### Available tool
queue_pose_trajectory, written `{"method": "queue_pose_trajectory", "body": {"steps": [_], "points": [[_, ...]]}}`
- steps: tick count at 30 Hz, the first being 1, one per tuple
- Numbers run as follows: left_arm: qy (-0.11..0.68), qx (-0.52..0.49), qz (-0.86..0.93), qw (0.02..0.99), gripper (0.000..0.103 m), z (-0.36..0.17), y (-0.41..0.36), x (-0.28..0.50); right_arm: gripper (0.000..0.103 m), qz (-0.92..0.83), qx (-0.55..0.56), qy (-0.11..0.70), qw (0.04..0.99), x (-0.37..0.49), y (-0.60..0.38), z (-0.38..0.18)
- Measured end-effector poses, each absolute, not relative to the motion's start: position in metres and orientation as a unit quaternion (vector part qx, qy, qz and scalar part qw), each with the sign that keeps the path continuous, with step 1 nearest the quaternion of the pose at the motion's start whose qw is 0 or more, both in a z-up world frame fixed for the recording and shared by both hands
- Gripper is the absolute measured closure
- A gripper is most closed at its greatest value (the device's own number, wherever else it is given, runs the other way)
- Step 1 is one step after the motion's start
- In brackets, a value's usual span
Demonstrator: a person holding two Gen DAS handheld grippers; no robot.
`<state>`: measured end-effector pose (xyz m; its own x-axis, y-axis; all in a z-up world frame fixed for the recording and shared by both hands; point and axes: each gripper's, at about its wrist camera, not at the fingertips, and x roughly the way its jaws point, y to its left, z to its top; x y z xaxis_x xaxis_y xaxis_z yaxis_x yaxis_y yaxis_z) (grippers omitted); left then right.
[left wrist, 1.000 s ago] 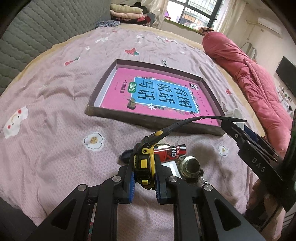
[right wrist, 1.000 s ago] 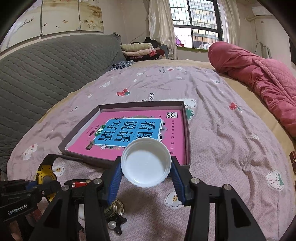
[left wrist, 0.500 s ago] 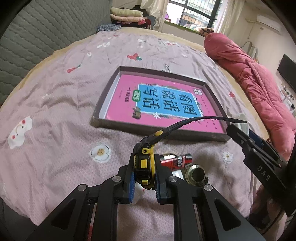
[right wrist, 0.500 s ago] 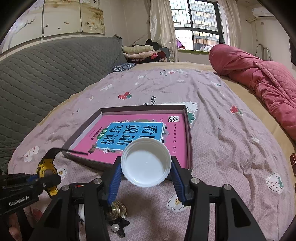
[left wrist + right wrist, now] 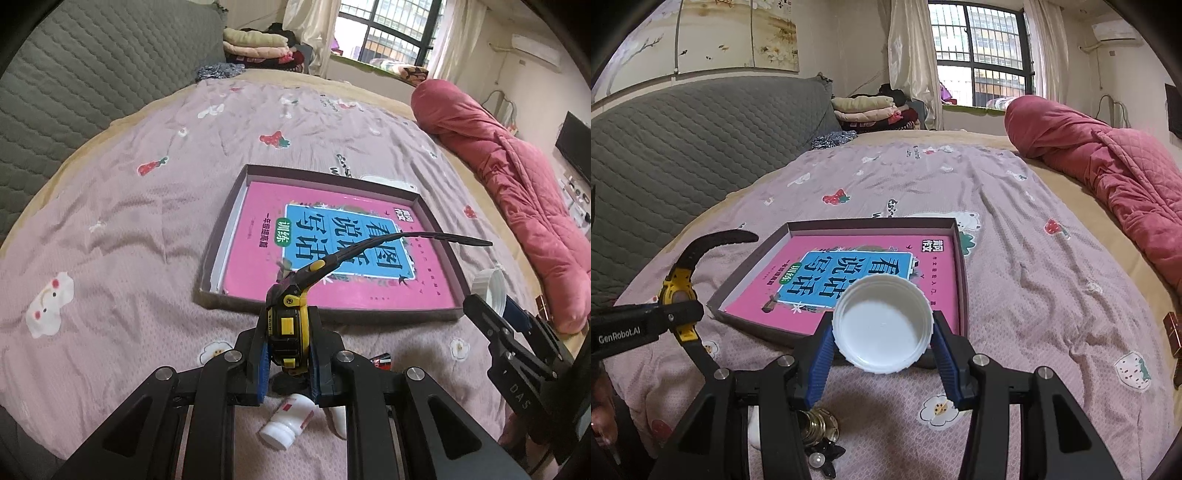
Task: Organize rigid objects
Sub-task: 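Lift the watch with the left tool and carry it over the tray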
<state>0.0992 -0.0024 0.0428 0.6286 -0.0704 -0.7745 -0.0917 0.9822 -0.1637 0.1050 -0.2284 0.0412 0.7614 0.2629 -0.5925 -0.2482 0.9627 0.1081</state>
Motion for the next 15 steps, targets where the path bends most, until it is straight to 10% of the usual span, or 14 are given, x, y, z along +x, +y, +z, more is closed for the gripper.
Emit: {"method": "queue_pose_trajectory", "body": {"steps": [15], "points": [[0.418, -0.076, 0.01, 0.905, 0.086, 0.052, -0.003, 0.125, 0.053, 0.128, 0.007, 0.306, 0.943, 0.113, -0.222, 0.045]]}}
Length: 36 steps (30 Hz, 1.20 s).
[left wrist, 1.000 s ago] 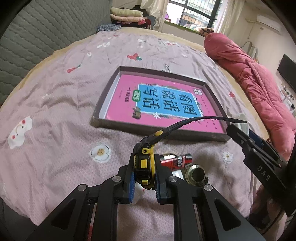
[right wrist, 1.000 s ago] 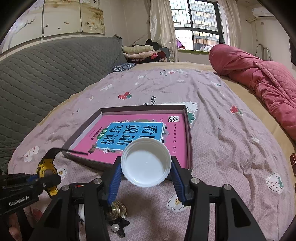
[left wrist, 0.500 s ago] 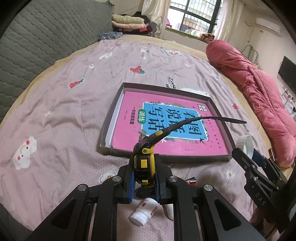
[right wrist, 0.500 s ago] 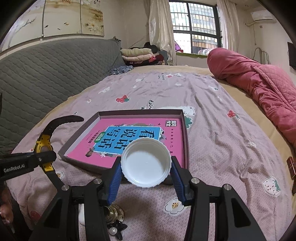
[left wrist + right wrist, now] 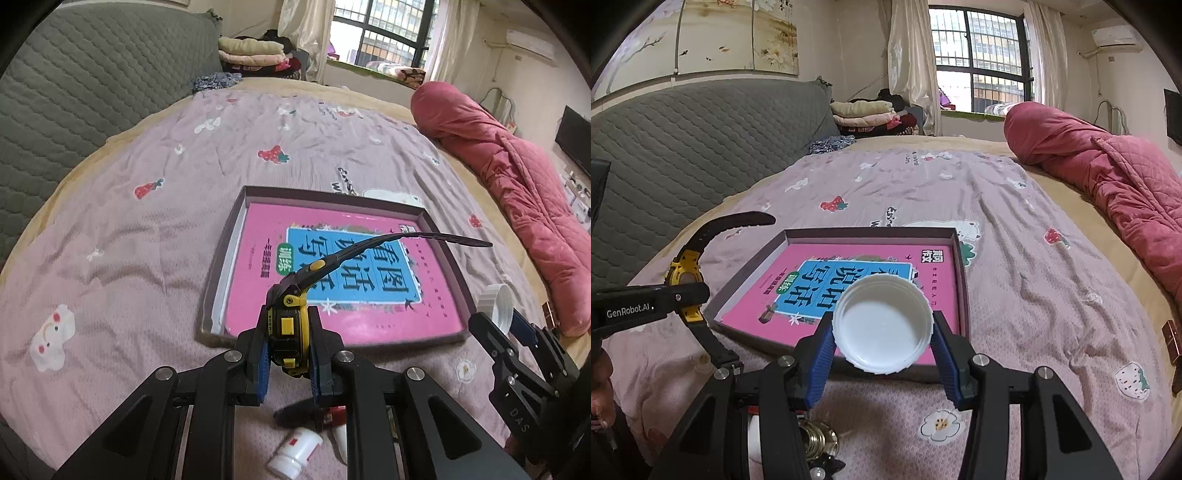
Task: Organize rigid objects
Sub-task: 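Lift the watch with the left tool and carry it over the tray, then lower the watch onto the book and open the left tool while the right tool lowers the cap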
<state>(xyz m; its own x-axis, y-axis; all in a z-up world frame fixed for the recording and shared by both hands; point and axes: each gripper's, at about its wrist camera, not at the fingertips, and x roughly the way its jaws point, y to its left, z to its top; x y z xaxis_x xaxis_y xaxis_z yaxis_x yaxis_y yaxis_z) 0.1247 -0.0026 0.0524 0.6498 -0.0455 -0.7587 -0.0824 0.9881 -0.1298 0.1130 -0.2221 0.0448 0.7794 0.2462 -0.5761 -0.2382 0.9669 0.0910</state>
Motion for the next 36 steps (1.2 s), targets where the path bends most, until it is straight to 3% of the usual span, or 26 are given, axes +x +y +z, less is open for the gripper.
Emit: {"method": "queue_pose_trajectory", "body": {"steps": [18, 36], "points": [[0.39, -0.072, 0.01, 0.918, 0.086, 0.05, -0.001, 0.152, 0.053, 0.113, 0.023, 0.302, 0.946, 0.132, -0.23, 0.044], [0.425, -0.091, 0.025, 0.9, 0.086, 0.003, 0.016, 0.196, 0.053, 0.104, -0.015, 0.357, 0.928, 0.166, -0.217, 0.014]]}}
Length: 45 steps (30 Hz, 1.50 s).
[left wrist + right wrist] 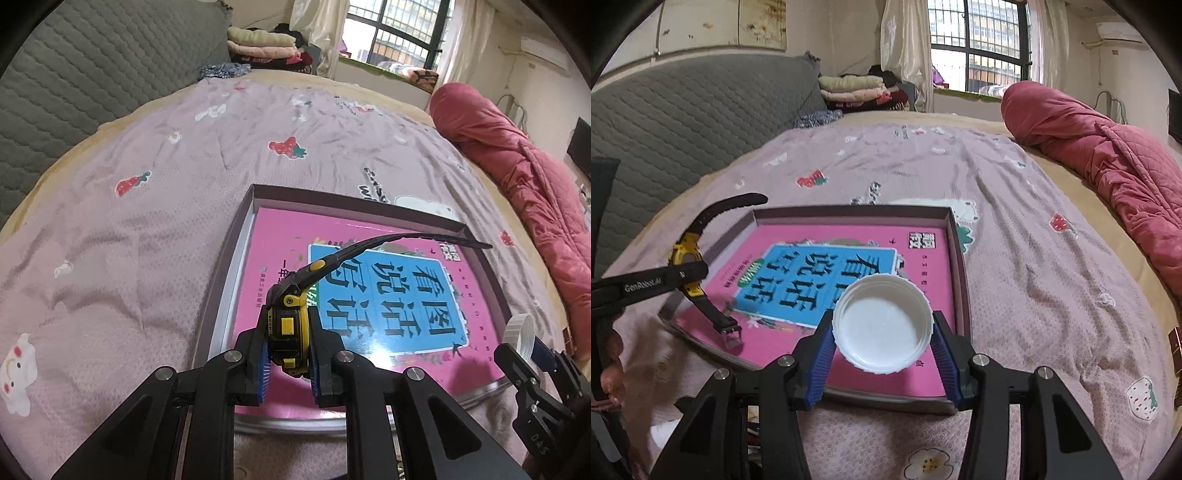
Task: Organize rigid objects
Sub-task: 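Lower the watch onto the book and open the left tool while the right tool lowers the cap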
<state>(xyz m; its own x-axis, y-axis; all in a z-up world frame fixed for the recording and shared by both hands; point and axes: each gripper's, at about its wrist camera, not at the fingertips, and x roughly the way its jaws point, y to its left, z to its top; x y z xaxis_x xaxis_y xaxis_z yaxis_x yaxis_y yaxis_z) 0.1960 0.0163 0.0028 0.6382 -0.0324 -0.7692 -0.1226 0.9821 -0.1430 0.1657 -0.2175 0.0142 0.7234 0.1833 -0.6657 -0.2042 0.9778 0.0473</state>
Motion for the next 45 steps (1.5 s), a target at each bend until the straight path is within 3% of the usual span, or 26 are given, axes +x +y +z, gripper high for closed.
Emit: {"method": "queue_pose_trajectory", "body": {"steps": [19, 45], "points": [[0.501, -0.062, 0.004, 0.863, 0.086, -0.024, 0.019, 0.21, 0.053, 0.097, -0.024, 0.411, 0.906, 0.182, -0.213, -0.009], [0.503, -0.033, -0.003, 0.864, 0.078, -0.027, 0.014, 0.198, 0.053, 0.099, -0.022, 0.408, 0.907, 0.179, -0.215, -0.009]]}}
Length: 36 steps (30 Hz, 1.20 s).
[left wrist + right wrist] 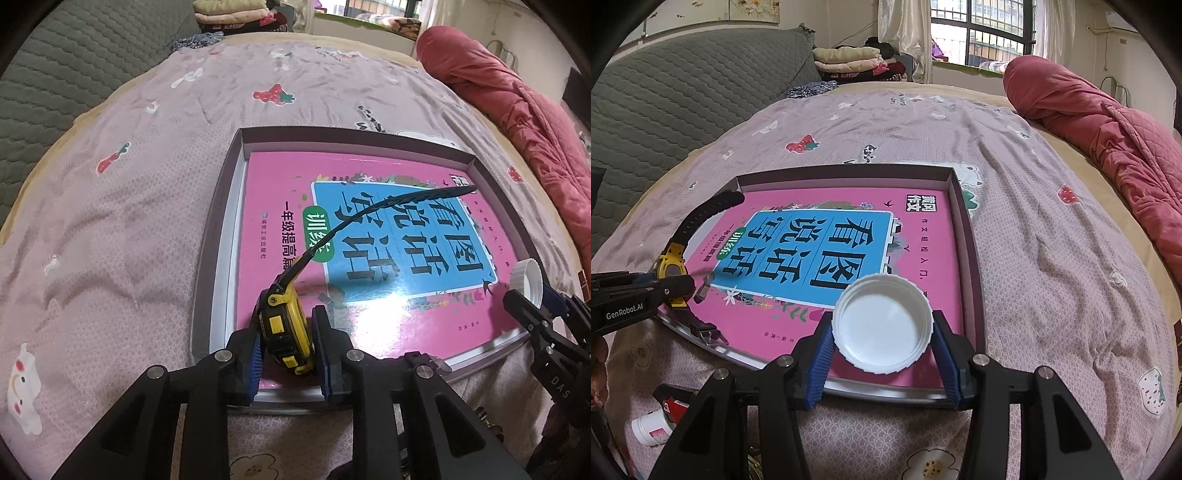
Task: Organize rigid objects
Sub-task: 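Lower the watch onto the book and open the left tool while the right tool lowers the cap, then release the white cap in the tray with the right tool and withdraw both tools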
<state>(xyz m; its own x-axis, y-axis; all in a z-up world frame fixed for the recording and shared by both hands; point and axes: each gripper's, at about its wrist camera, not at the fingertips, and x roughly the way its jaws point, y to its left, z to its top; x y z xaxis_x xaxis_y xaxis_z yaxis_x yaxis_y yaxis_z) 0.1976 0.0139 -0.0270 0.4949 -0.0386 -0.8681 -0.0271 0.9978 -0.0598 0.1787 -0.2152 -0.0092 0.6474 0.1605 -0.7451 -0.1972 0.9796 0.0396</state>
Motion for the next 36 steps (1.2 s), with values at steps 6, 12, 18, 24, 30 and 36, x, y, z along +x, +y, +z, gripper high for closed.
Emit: {"method": "queue_pose_trajectory", "body": {"steps": [6, 12, 18, 24, 30, 36], "points": [[0.503, -0.035, -0.007, 0.864, 0.07, -0.027, 0.015, 0.196, 0.052, 0.101, -0.018, 0.408, 0.907, 0.179, -0.216, -0.01], [0.496, -0.032, -0.009, 0.868, 0.052, -0.025, 0.014, 0.195, 0.052, 0.101, -0.018, 0.407, 0.908, 0.178, -0.216, -0.01], [0.481, -0.04, -0.018, 0.876, 0.048, -0.018, 0.014, 0.194, 0.051, 0.103, -0.017, 0.397, 0.912, 0.177, -0.215, -0.006], [0.475, -0.038, -0.01, 0.879, 0.043, -0.016, 0.016, 0.194, 0.048, 0.108, -0.014, 0.37, 0.923, 0.174, -0.217, 0.003], [0.45, -0.03, 0.0, 0.892, 0.042, -0.005, 0.017, 0.186, 0.048, 0.111, -0.014, 0.354, 0.928, 0.17, -0.217, 0.009], [0.415, -0.038, 0.008, 0.909, 0.038, 0.014, 0.022, 0.173, 0.047, 0.118, -0.019, 0.331, 0.936, 0.163, -0.214, 0.018]]}}
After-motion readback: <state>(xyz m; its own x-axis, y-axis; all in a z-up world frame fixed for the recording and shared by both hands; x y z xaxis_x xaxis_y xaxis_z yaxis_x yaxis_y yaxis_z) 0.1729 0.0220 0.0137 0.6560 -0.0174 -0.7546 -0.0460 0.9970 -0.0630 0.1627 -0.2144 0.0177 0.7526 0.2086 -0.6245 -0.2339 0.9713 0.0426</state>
